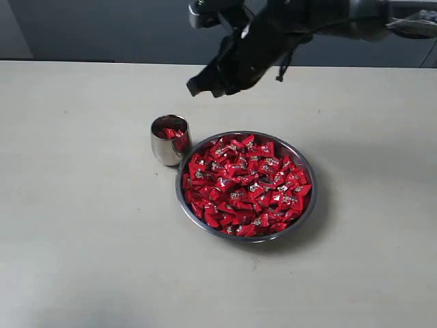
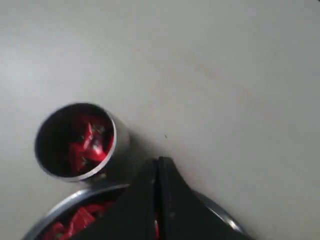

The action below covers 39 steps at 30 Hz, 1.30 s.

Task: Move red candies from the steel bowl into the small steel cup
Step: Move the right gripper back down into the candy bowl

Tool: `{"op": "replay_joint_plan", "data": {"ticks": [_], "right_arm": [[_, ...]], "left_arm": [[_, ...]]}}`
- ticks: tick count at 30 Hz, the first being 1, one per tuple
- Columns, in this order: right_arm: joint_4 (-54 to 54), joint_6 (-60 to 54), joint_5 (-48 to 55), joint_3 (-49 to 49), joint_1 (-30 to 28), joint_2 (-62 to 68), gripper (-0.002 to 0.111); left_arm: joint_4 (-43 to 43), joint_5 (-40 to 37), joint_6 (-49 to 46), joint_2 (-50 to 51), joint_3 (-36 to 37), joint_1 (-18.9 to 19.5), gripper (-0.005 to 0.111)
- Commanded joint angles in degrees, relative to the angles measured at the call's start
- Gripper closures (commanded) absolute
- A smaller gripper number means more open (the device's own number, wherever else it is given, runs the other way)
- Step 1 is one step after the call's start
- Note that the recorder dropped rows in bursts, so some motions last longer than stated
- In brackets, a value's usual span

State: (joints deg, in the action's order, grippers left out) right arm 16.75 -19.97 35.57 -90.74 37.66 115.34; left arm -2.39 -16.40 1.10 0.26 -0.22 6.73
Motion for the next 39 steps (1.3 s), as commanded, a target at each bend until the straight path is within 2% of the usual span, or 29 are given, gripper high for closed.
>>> {"op": "replay_joint_plan", "data": {"ticks": [1, 3, 6, 14, 20, 26, 35, 39], "right_arm": [[0.14, -2.55, -5.32, 14.13, -4.37, -8.33, 0.109], [-0.28, -2.66, -2.31, 17.52, -6.60, -9.43, 0.109], [0.19, -8.00, 5.17, 18.07, -6.68, -8.88, 0.109], [7.77, -18.91, 4.06, 18.07, -1.94, -8.75, 0.109], [7.78, -19.60, 4.92, 16.34, 0.12, -5.71, 0.109], [7.40, -16.33, 12.84, 12.28, 0.12, 0.17, 0.109], [7.06, -0.14, 15.10, 7.97, 0.12, 0.52, 0.109], [7.06, 1.73, 15.24, 7.48, 0.12, 0.52, 0.109]], "left_arm": [[-0.05, 0.10, 0.05, -0.26, 0.22, 0.03, 0.106], [-0.05, 0.10, 0.05, -0.26, 0.22, 0.03, 0.106], [-0.05, 0.10, 0.05, -0.26, 0.22, 0.03, 0.106], [-0.05, 0.10, 0.05, -0.26, 0.22, 0.03, 0.106], [-0.05, 0.10, 0.05, -0.26, 0.22, 0.03, 0.106], [-0.05, 0.10, 0.05, -0.26, 0.22, 0.03, 0.106], [-0.05, 0.10, 0.05, -0.26, 0.22, 0.03, 0.106], [-0.05, 0.10, 0.05, -0.26, 0.22, 0.03, 0.106]]}}
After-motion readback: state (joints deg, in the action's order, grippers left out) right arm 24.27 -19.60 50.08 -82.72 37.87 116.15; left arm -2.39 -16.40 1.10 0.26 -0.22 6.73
